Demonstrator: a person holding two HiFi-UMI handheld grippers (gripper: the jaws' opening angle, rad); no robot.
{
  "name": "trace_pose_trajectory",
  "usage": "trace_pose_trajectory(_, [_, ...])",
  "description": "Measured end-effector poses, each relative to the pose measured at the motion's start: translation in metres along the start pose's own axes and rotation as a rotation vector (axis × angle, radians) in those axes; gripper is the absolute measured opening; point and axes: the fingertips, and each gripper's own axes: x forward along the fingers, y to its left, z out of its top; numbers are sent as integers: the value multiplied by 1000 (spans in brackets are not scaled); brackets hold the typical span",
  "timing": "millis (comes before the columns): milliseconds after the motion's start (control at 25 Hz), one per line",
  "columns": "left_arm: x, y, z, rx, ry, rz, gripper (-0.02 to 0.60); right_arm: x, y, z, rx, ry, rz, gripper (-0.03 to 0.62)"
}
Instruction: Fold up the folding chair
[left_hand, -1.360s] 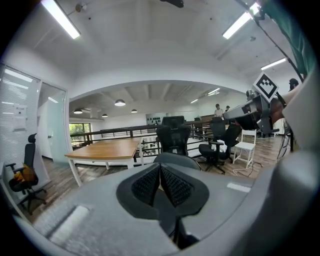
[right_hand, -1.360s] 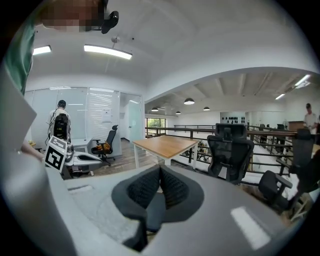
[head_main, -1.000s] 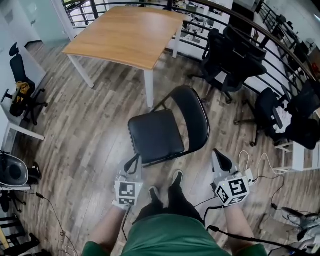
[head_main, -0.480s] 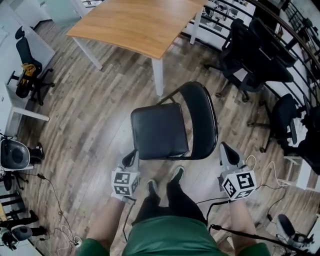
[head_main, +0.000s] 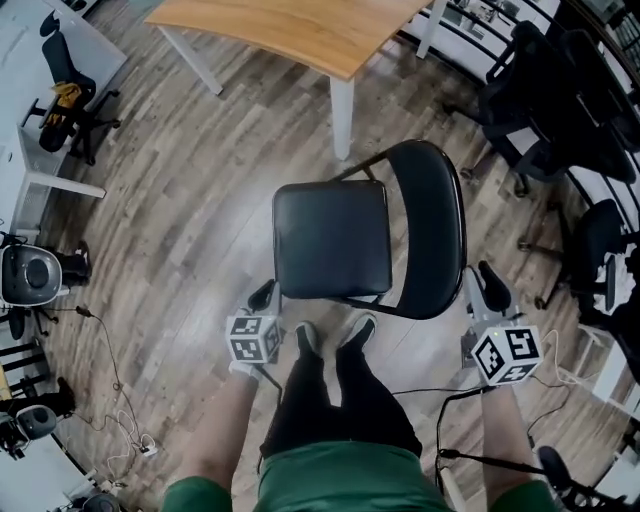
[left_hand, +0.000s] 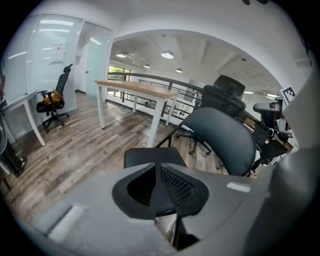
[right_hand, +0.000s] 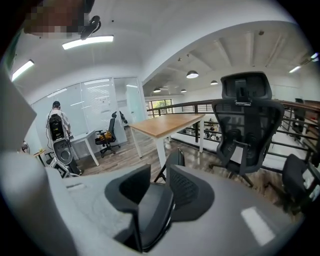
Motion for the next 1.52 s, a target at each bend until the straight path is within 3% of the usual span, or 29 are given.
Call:
trace_pose_trajectory(80, [13, 11, -10, -31, 12, 4, 19, 8, -3, -10, 18, 30, -2, 144])
trace_pose_trajectory(200, [34, 33, -33, -72, 56, 5, 119, 19, -6, -24, 51, 70, -19, 164])
trace_pose_trajectory(360, [62, 55, -57, -109, 109, -21, 159, 27, -15, -39, 87, 101, -68, 181])
trace_pose_trajectory(560, [97, 83, -82, -146, 184, -77, 256, 47, -19, -52, 106, 130, -127, 234])
trace_pose_trajectory(880, [160, 118, -126, -161, 298, -140, 307, 71, -37, -73, 167, 178, -192, 259])
trace_pose_trajectory(1120, [208, 130, -174, -362, 345, -227, 356, 88, -29, -91, 195, 226, -154, 272])
trace_pose_trajectory(1240, [222, 127, -205, -415, 402, -275, 371, 94, -29, -100, 198, 236, -154, 272])
trace_pose_trajectory(1520, [233, 121, -226, -529, 401, -426, 382, 100, -19, -105, 223, 232, -128, 272])
